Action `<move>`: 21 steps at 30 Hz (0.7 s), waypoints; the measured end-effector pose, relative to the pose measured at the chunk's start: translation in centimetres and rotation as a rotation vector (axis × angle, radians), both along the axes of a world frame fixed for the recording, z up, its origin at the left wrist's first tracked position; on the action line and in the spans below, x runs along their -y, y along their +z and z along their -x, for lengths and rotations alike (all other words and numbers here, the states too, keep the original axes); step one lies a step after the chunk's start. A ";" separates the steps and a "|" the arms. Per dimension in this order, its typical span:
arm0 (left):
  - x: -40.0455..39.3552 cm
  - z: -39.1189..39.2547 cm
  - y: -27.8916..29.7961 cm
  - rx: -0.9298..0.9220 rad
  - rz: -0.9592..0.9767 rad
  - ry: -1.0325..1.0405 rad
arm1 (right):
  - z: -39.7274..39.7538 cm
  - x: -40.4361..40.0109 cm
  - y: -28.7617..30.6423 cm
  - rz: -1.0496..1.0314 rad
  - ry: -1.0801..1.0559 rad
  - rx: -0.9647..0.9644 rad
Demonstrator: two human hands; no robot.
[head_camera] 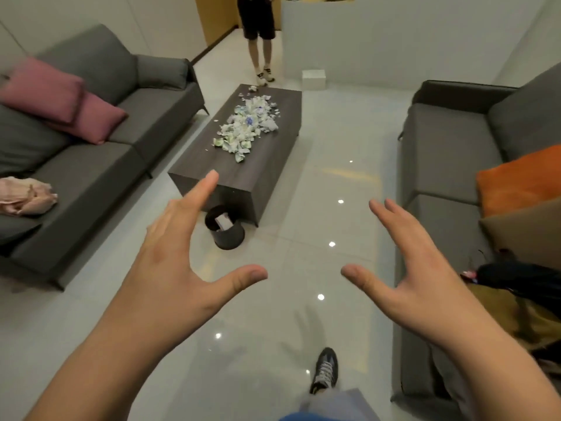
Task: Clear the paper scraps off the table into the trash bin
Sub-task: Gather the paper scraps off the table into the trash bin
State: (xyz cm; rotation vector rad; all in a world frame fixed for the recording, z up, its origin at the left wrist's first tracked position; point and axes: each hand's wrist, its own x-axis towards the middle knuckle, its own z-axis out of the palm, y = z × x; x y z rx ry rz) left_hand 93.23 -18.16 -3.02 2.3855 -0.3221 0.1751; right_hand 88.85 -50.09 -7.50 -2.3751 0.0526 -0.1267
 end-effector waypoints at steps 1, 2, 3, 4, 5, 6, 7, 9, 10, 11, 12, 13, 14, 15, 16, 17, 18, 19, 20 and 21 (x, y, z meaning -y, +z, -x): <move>0.6 -1.5 0.5 0.000 0.003 0.033 | -2.6 0.8 0.2 -0.006 0.024 0.018; 1.3 -3.4 0.9 0.004 0.007 0.067 | -5.5 1.7 0.7 -0.027 0.048 0.033; 1.8 -5.2 1.5 0.012 0.017 0.105 | -8.3 2.6 1.3 -0.053 0.057 0.050; 2.3 -7.2 1.9 0.019 0.040 0.133 | -11.1 3.3 2.0 -0.063 0.058 0.074; 2.8 -9.0 2.3 0.022 0.078 0.148 | -13.7 4.0 2.8 -0.054 0.063 0.090; 3.3 -10.5 2.8 0.027 0.110 0.160 | -15.7 4.4 3.4 -0.034 0.068 0.100; 3.7 -12.2 3.1 0.036 0.121 0.186 | -18.2 4.8 4.0 -0.017 0.078 0.105; 4.2 -15.6 3.3 0.058 0.079 0.220 | -22.6 5.4 4.7 0.000 0.100 0.118; 4.3 -17.5 3.1 0.061 0.053 0.220 | -24.8 5.5 4.8 -0.004 0.110 0.118; 4.5 -19.2 2.7 0.064 0.031 0.217 | -26.6 5.4 4.7 -0.008 0.117 0.114; 4.5 -21.3 2.2 0.058 0.015 0.219 | -28.7 5.3 4.4 -0.004 0.124 0.102; 4.4 -23.6 1.5 0.050 0.001 0.223 | -30.8 5.2 4.1 0.013 0.134 0.088; 4.5 -26.1 0.6 0.050 -0.013 0.223 | -32.8 5.2 3.8 0.030 0.140 0.080; 4.6 -28.8 -0.2 0.053 -0.029 0.218 | -35.0 5.2 3.4 0.043 0.150 0.075; 4.8 -31.1 -0.7 0.047 -0.044 0.213 | -36.7 5.2 3.0 0.052 0.163 0.070; 5.1 -34.0 -1.2 0.029 -0.041 0.201 | -38.8 5.4 2.5 0.059 0.165 0.065; 5.5 -37.7 -1.9 0.012 -0.030 0.180 | -41.3 5.9 1.9 0.071 0.156 0.069; 6.0 -40.4 -2.3 0.013 -0.027 0.160 | -42.9 6.2 1.7 0.086 0.150 0.078; 6.6 -43.0 -2.3 0.021 -0.029 0.130 | -44.3 6.4 1.7 0.110 0.141 0.079; 7.3 -46.4 -2.4 0.022 -0.026 0.078 | -46.3 6.7 1.7 0.128 0.122 0.069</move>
